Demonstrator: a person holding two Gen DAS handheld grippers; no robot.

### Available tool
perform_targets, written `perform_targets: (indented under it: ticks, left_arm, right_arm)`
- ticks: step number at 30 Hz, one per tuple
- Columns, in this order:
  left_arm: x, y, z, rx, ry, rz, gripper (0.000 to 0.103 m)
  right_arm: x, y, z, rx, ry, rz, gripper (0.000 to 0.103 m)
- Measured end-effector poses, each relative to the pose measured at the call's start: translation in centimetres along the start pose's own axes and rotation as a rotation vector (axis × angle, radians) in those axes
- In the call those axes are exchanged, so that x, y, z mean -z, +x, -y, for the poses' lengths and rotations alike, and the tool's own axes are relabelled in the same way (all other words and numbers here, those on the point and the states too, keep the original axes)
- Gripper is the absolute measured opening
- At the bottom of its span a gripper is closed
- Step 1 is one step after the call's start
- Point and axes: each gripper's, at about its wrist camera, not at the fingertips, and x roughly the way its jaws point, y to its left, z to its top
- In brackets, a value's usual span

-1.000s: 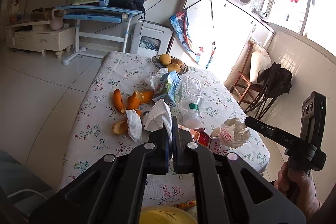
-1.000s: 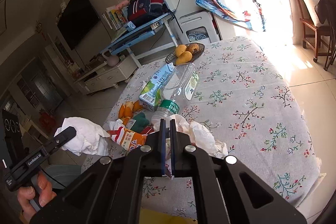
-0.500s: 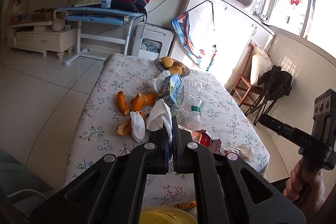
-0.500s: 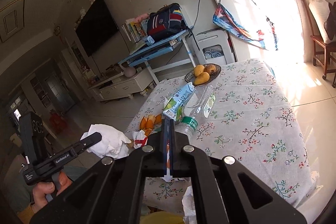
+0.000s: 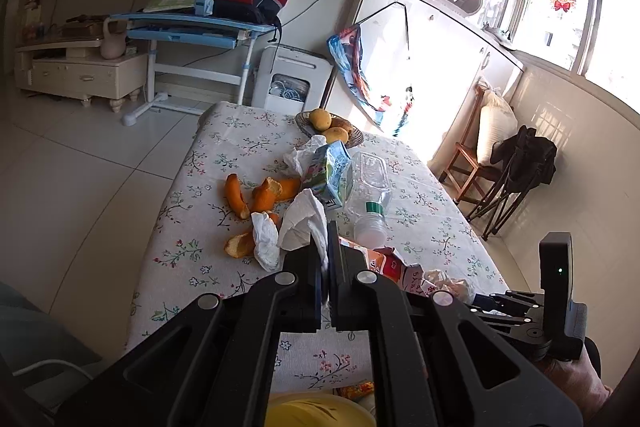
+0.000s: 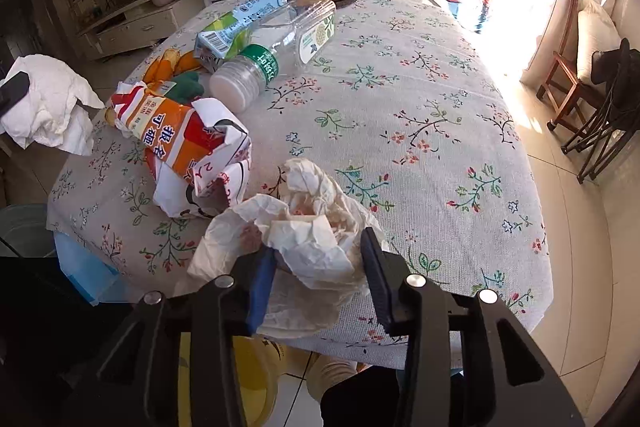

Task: Collect trash
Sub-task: 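Carry both held papers over the yellow basin and open both tools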

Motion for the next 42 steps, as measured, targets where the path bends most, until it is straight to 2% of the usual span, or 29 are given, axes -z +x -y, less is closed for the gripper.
perform_targets:
  ticks: [2,5,9,13,17,20,25,28,34,42]
  left_arm:
    - [0.0,-0.5,0.1,0.014,0.003,0.009,0.004]
    - [0.1,-1.6,0.2,0.028,0.018,0.028,0.004]
    - [0.2,-3.0,0.5,0.033,0.04,0.042,0.004]
    - [1.0,-4.2,0.8,0.035,0.039,0.038,0.004]
    - [2.1,-5.2,1.8,0.025,0.067,0.03,0.004]
    - [2.8,-5.9,2.3,0.022,0.079,0.021,0.004]
    - [4.0,-6.7,2.7,0.011,0.081,0.002,0.004]
    - [4.8,-7.0,3.0,0.007,0.085,-0.012,0.004]
    - [6.4,-7.4,3.8,0.007,0.094,-0.052,0.004]
    - [9.5,-7.0,5.3,0.021,0.119,-0.138,0.004]
  right_arm:
    - [-0.1,-0.9,0.6,-0.044,0.033,0.027,0.023]
    - [0.2,-3.2,0.4,-0.154,0.071,0.088,0.023]
    - [2.5,-5.5,-2.3,-0.292,0.027,0.14,0.024]
    - [4.7,-5.1,-5.8,-0.377,-0.066,0.068,0.024]
    - [6.3,-3.8,-9.0,-0.426,-0.174,-0.028,0.025]
    - [7.1,-3.0,-10.5,-0.427,-0.226,-0.076,0.027]
    - [7.9,-1.4,-11.4,-0.431,-0.254,-0.161,0.043]
    - [8.0,-1.2,-11.2,-0.421,-0.257,-0.165,0.045]
    - [7.3,-2.3,-9.8,-0.388,-0.186,-0.088,0.054]
    - [5.6,-6.0,-5.2,-0.323,-0.01,0.114,0.064]
